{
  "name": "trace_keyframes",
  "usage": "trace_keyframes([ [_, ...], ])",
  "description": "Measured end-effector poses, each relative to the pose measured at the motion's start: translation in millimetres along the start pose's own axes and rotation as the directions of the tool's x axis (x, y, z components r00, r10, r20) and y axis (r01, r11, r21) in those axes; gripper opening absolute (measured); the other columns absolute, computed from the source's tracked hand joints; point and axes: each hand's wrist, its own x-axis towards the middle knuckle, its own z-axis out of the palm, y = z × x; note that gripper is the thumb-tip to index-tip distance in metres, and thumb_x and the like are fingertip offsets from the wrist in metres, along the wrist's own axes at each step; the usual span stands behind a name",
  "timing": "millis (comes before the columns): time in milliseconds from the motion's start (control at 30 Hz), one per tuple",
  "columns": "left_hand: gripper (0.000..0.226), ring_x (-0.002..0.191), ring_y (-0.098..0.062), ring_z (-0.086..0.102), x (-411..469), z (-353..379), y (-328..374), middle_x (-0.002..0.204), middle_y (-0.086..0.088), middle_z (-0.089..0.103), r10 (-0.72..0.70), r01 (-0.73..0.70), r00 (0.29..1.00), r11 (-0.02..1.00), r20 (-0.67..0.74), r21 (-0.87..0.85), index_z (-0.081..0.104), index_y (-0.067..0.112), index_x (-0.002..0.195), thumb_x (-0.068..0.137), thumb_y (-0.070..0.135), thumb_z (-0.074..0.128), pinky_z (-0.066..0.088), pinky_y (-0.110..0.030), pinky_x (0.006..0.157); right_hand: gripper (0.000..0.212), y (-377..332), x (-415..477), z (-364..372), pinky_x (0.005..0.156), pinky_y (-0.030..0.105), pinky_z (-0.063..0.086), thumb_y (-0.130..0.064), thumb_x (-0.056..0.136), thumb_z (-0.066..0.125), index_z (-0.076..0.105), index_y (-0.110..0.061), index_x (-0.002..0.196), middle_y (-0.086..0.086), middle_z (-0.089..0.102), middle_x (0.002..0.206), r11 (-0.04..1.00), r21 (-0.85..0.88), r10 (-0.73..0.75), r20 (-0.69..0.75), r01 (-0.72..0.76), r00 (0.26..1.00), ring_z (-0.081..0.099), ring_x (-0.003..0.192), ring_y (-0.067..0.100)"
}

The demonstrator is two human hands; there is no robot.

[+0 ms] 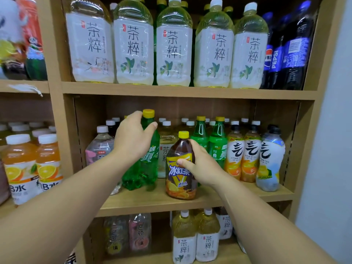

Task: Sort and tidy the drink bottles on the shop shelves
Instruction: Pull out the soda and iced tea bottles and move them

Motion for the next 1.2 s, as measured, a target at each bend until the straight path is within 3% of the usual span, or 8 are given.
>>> trace_keyframes([
  [233,0.029,0.073,-0.031,0.055,-6.7,-14.6,11.7,0.070,-0.003,0.053,0.016,-0.015,0.999,0.999,0.052,-0.028,0.057,0.011,0.089,0.097,0.038,0.063,0.040,-0.043,0.064,0.088,-3.9,-6.8,-2.4,0.110,0.049,0.047,-0.056,0.093,0.065,0.015,-0.032,0.161,0.003,0.035,0.162,0.999,-0.037,-0.005,-0.016,0.004,1.000,0.047,0.139,0.027],
  [333,0.029,0.072,-0.028,0.054,-16.6,-10.7,14.6,0.070,-0.004,0.052,-0.012,0.012,0.997,1.000,0.073,0.004,0.058,0.009,0.094,0.098,0.038,0.062,0.031,-0.039,0.058,0.092,-8.1,-13.2,-9.4,0.104,0.043,0.050,-0.056,0.086,0.074,0.024,-0.031,0.158,0.003,0.044,0.153,0.997,-0.070,-0.027,-0.036,0.024,0.999,0.054,0.130,0.025],
  [533,0.033,0.076,-0.032,0.054,-29.7,-10.2,20.9,0.073,-0.005,0.051,-0.059,0.059,0.993,0.998,0.101,-0.005,0.057,0.005,0.094,0.097,0.038,0.063,0.034,-0.040,0.062,0.083,-22.5,-41.8,-28.2,0.098,0.036,0.049,-0.051,0.069,0.089,0.050,-0.032,0.140,-0.006,0.056,0.124,0.981,-0.127,-0.152,-0.010,0.149,0.988,0.056,0.117,0.018],
  [633,0.035,0.069,-0.026,0.050,-39.6,-22.2,32.1,0.070,-0.005,0.051,-0.042,0.046,0.995,0.998,0.094,-0.034,0.056,0.005,0.089,0.096,0.038,0.064,0.028,-0.038,0.057,0.087,-19.5,-65.8,-34.2,0.101,0.036,0.049,-0.051,0.066,0.092,0.056,-0.027,0.141,-0.011,0.056,0.122,0.984,-0.064,-0.172,-0.059,0.168,0.983,0.056,0.115,0.013],
  [767,0.033,0.067,-0.027,0.054,-67.1,-39.4,44.3,0.073,-0.010,0.057,-0.026,0.038,0.989,0.996,0.142,-0.080,0.059,0.008,0.090,0.096,0.040,0.064,0.038,-0.039,0.059,0.087,-0.3,-107.1,-44.0,0.095,0.017,0.044,-0.044,0.063,0.096,0.061,-0.022,0.139,-0.025,0.057,0.120,0.989,0.074,-0.122,-0.102,0.129,0.987,0.056,0.111,-0.007],
  [900,0.027,0.076,-0.030,0.068,-115.5,-43.2,45.2,0.084,-0.012,0.071,-0.041,0.076,0.969,0.988,0.242,-0.134,0.064,0.018,0.094,0.090,0.045,0.065,0.055,-0.051,0.073,0.079,29.5,-148.8,-38.4,0.094,0.036,0.056,-0.058,0.054,0.090,0.069,-0.030,0.125,-0.015,0.072,0.116,0.987,0.110,-0.117,-0.028,0.119,0.993,0.066,0.108,0.001],
  [1000,0.014,0.073,-0.029,0.067,-161.2,-33.0,29.4,0.081,-0.011,0.071,-0.071,0.111,0.952,0.986,0.297,-0.121,0.064,0.022,0.094,0.094,0.035,0.068,0.055,-0.046,0.071,0.072,60.2,-177.3,-21.3,0.093,0.042,0.056,-0.056,0.054,0.091,0.071,-0.035,0.120,-0.013,0.075,0.112,0.984,0.165,-0.074,0.007,0.071,0.997,0.069,0.107,0.008],
  [1200,0.011,0.063,-0.018,0.058,-256.1,11.3,-23.4,0.078,-0.005,0.065,-0.192,0.239,0.859,0.970,0.475,-0.040,0.062,0.022,0.092,0.094,0.032,0.067,0.045,-0.038,0.061,0.093,134.3,-232.7,51.0,0.096,0.041,0.055,-0.064,0.045,0.089,0.063,-0.041,0.131,-0.015,0.068,0.119,0.987,0.139,0.064,0.141,-0.084,0.988,0.066,0.111,0.006],
])
